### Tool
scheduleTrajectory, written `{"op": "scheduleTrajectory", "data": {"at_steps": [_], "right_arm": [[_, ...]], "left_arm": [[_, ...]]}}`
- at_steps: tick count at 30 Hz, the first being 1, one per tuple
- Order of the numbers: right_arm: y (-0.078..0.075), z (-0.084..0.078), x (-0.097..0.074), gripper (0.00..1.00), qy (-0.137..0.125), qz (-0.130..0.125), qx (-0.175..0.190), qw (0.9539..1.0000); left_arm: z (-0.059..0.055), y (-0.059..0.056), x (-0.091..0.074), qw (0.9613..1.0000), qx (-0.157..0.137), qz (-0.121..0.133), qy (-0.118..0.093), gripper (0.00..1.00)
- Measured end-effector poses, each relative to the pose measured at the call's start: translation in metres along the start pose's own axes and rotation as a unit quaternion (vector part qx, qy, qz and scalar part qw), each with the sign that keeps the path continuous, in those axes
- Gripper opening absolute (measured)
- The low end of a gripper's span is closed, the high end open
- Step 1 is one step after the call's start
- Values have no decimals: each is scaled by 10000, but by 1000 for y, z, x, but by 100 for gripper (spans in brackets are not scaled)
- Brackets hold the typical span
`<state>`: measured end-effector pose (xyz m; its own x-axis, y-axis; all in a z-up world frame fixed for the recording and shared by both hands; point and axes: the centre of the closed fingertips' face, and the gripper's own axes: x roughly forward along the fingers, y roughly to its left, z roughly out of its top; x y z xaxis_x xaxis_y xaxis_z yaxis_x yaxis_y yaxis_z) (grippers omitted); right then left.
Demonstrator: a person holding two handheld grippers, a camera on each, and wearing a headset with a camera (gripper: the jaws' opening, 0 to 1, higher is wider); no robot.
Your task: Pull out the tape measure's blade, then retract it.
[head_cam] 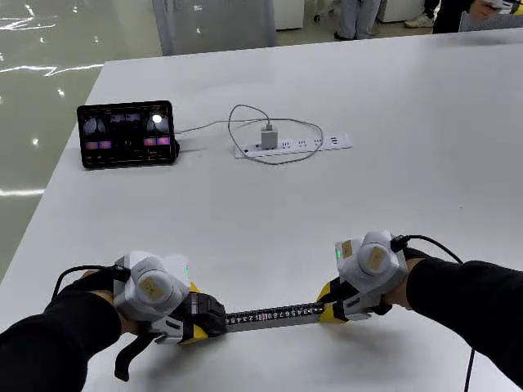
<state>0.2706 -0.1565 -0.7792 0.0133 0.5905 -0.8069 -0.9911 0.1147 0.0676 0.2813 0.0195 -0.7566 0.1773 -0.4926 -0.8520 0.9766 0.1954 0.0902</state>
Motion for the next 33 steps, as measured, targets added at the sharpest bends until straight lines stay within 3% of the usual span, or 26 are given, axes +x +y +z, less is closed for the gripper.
{"op": "scheduleTrajectory", "data": {"at_steps": [33], "right_arm": [[-5,-23,-17,9,96,-84,99,9999]], "left_arm": [[0,1,0,10000,-1,8,13,33]]}}
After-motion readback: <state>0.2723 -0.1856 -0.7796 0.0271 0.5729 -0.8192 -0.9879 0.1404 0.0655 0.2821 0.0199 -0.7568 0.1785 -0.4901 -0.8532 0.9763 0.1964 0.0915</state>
